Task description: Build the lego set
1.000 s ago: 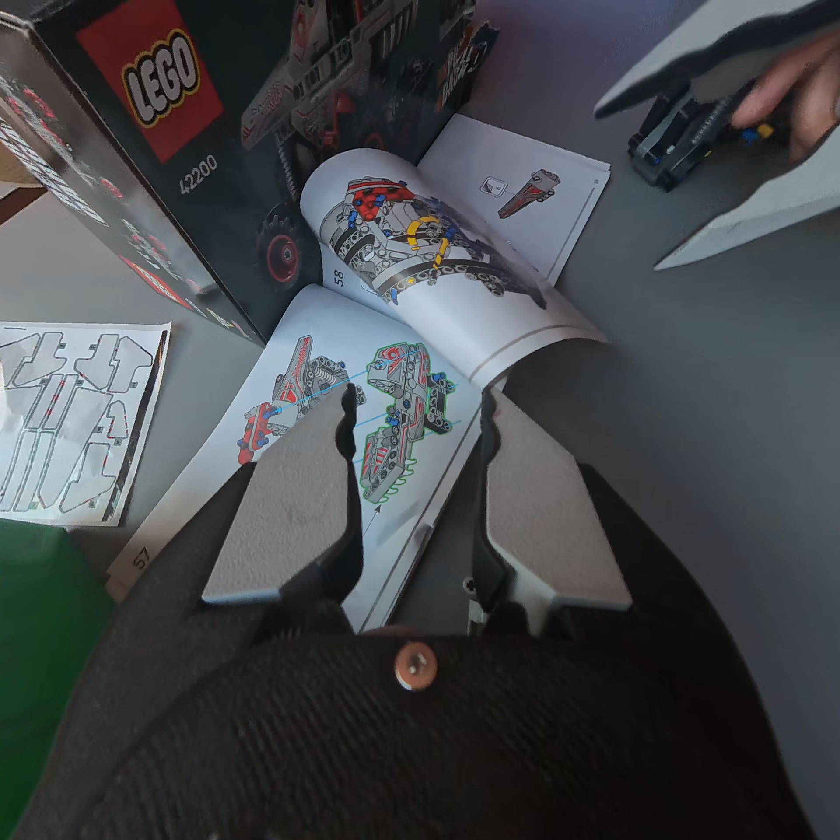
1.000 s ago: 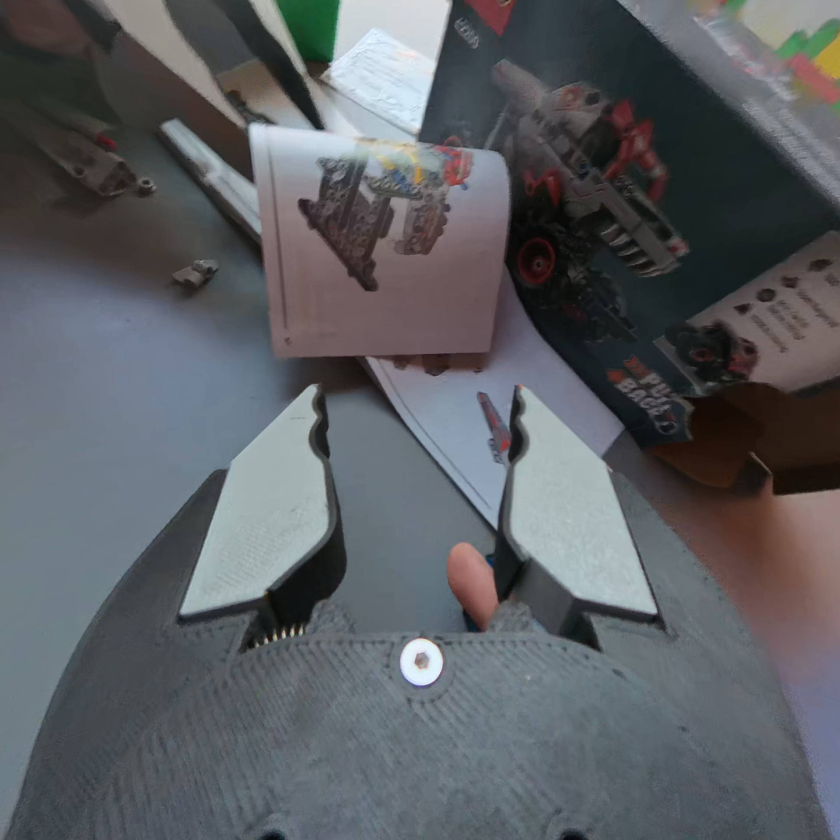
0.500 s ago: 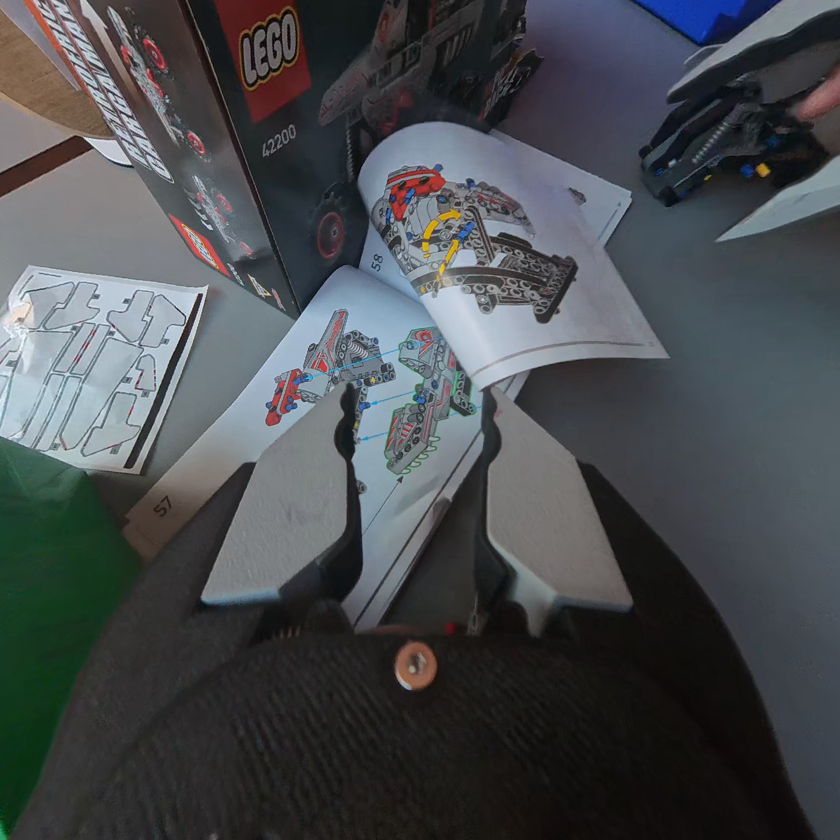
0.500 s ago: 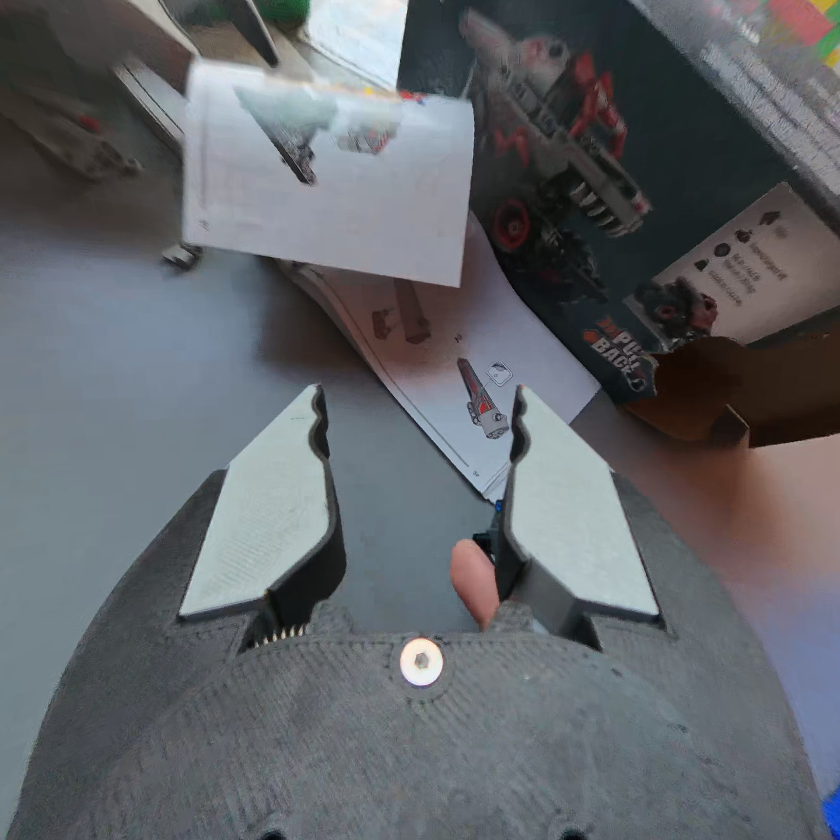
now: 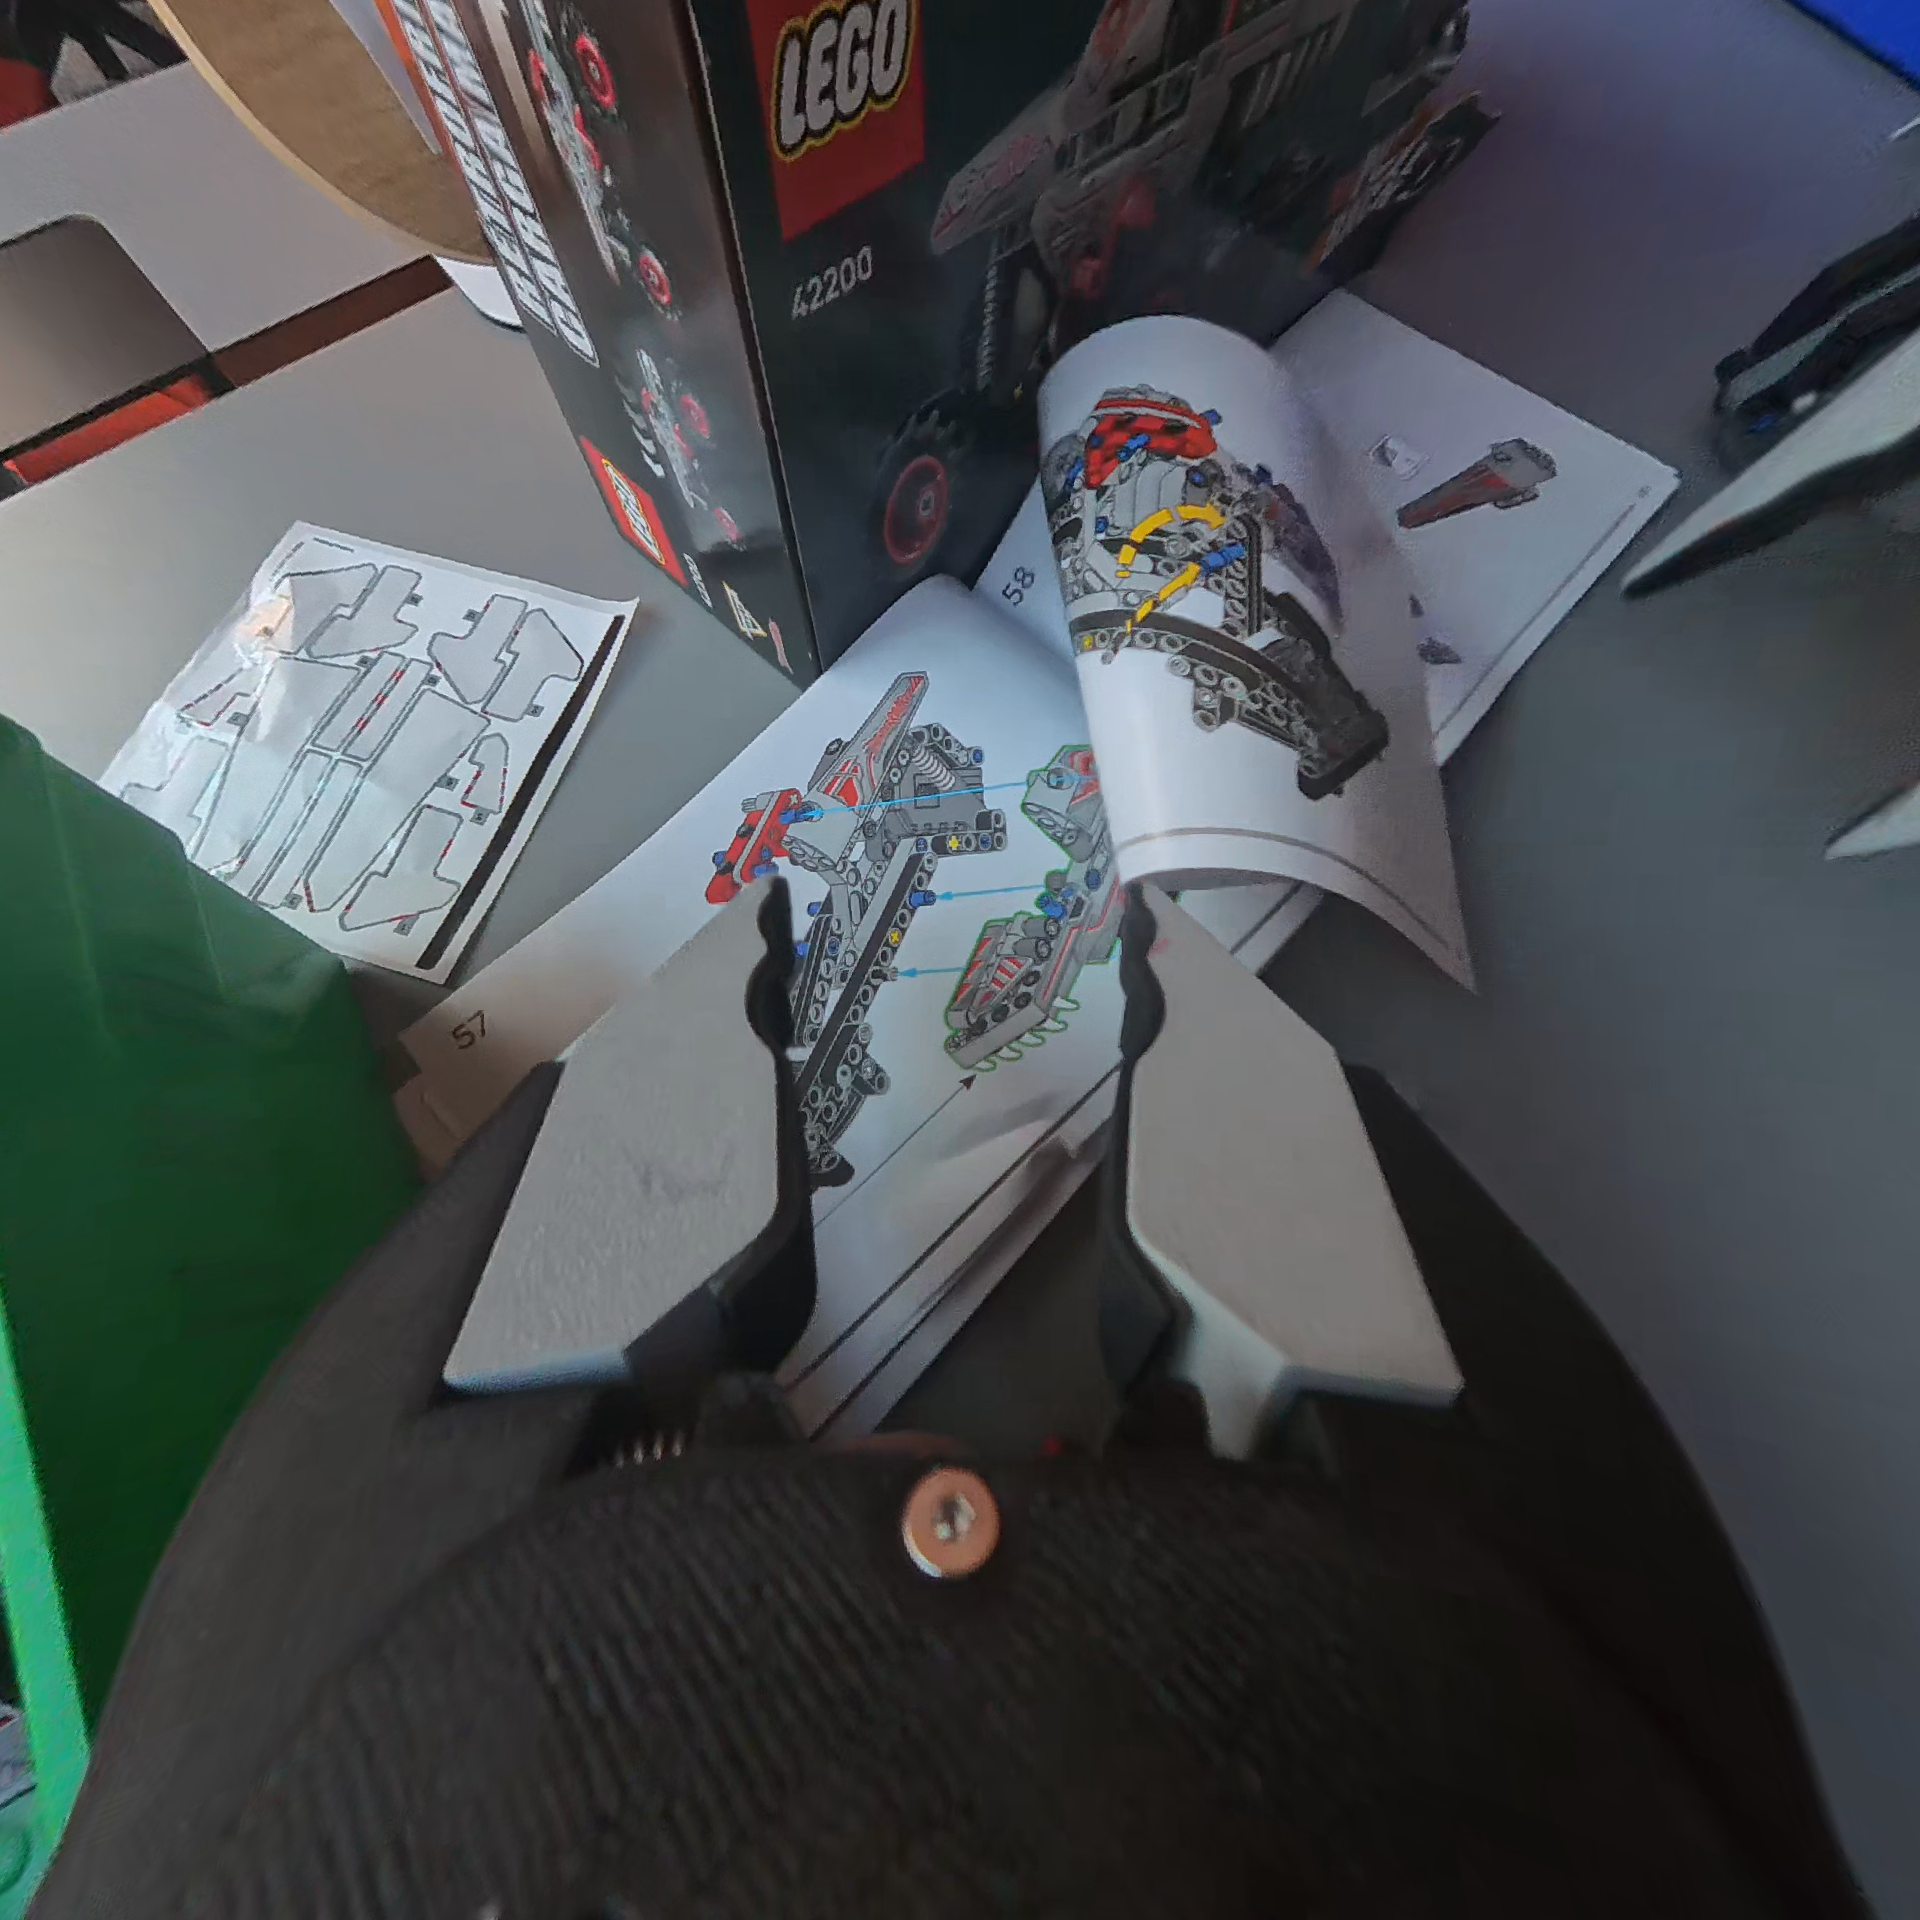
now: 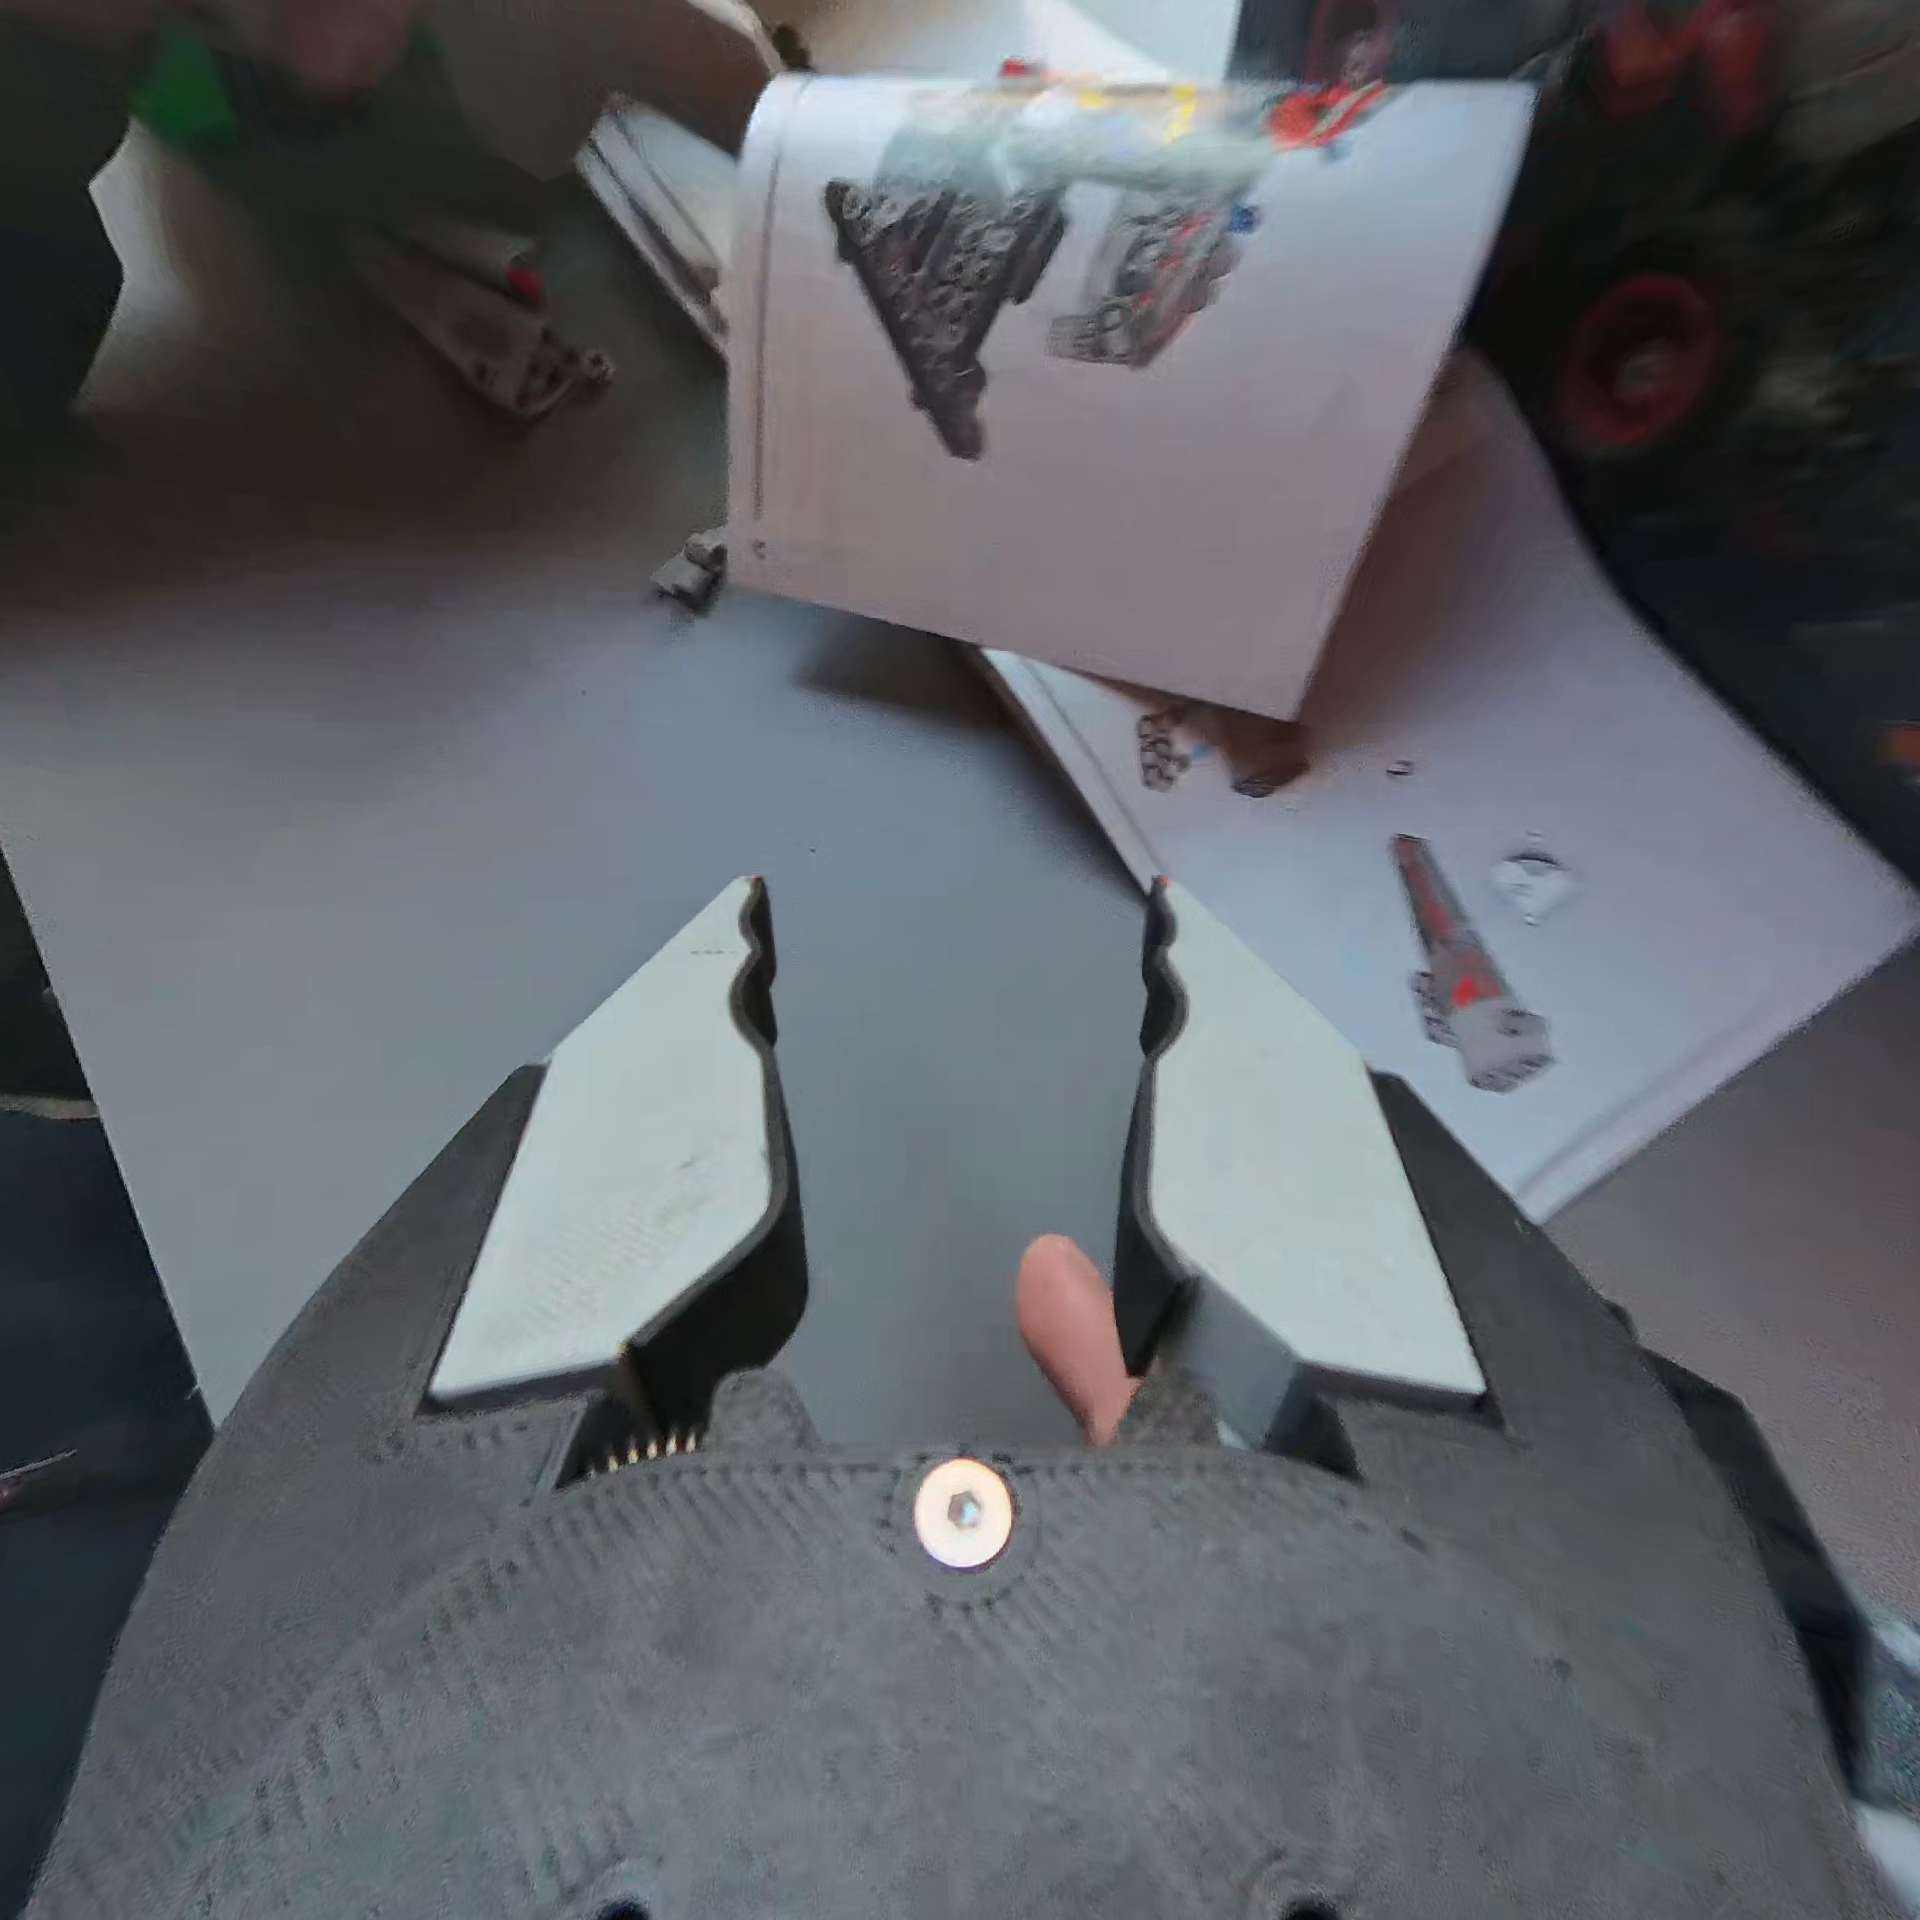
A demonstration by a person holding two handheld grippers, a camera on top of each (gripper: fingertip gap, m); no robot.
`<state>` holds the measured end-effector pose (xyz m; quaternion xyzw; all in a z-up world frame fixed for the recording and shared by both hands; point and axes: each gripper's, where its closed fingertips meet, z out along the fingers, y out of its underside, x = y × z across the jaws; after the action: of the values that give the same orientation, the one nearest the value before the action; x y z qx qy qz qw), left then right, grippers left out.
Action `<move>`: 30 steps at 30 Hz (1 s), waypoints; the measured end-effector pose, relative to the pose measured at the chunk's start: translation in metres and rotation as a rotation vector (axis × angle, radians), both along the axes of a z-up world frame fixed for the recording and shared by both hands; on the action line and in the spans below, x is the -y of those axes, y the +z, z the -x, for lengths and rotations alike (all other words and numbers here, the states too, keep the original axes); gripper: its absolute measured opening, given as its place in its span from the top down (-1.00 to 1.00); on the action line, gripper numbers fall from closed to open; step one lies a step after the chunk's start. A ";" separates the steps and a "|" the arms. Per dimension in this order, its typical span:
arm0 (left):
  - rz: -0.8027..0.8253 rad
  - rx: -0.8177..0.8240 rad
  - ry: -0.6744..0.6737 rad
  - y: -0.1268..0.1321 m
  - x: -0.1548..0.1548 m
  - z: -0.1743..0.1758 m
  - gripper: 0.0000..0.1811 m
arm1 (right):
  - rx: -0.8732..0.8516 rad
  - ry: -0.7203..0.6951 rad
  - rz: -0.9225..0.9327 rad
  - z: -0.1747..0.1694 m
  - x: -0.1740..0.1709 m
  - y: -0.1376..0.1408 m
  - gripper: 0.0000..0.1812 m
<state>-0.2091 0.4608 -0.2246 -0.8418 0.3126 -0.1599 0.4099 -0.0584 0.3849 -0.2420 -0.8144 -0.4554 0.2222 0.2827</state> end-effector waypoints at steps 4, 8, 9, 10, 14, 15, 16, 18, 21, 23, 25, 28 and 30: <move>-0.149 0.026 0.048 0.022 -0.010 -0.004 0.31 | -0.012 0.054 0.003 0.022 0.001 -0.013 -0.02; -0.231 0.034 0.063 0.036 -0.012 -0.008 0.35 | -0.062 0.089 0.030 0.040 0.000 -0.015 -0.08; -0.234 0.039 0.065 0.037 -0.011 -0.008 0.35 | -0.065 0.089 0.032 0.042 -0.001 -0.015 -0.08; -0.234 0.045 0.066 0.037 -0.011 -0.008 0.34 | -0.067 0.086 0.027 0.043 -0.002 -0.015 -0.07; -0.224 0.065 0.059 0.038 -0.009 -0.009 0.36 | -0.146 0.043 -0.059 0.046 -0.018 0.004 -0.11; -0.214 0.068 0.053 0.037 -0.008 -0.010 0.36 | -0.169 0.019 -0.099 0.046 -0.028 0.011 -0.12; -0.205 0.070 0.048 0.036 -0.007 -0.011 0.36 | -0.190 -0.001 -0.133 0.047 -0.038 0.018 -0.13; -0.192 0.070 0.039 0.034 -0.005 -0.011 0.36 | -0.249 -0.010 -0.179 0.056 -0.054 0.037 -0.08; -0.211 0.085 0.069 0.040 -0.002 -0.005 0.42 | -0.284 0.003 -0.259 0.076 -0.078 0.055 -0.03; -0.286 0.155 0.101 0.060 0.003 0.001 0.45 | -0.237 0.051 -0.244 0.095 -0.088 0.047 -0.08; -0.375 0.238 0.153 0.084 0.013 0.011 0.45 | -0.178 0.127 -0.171 0.117 -0.088 0.030 -0.10; -0.513 0.320 0.187 0.117 0.037 0.024 0.55 | -0.098 0.220 -0.108 0.139 -0.082 0.005 -0.08; -0.528 0.301 0.191 0.122 0.047 0.029 0.60 | -0.051 0.284 -0.045 0.145 -0.071 -0.008 -0.09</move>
<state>-0.2380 0.4142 -0.1022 -0.6986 0.1989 -0.1570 0.6691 -0.2036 0.4557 -0.2500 -0.7293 -0.5636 0.2703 0.2782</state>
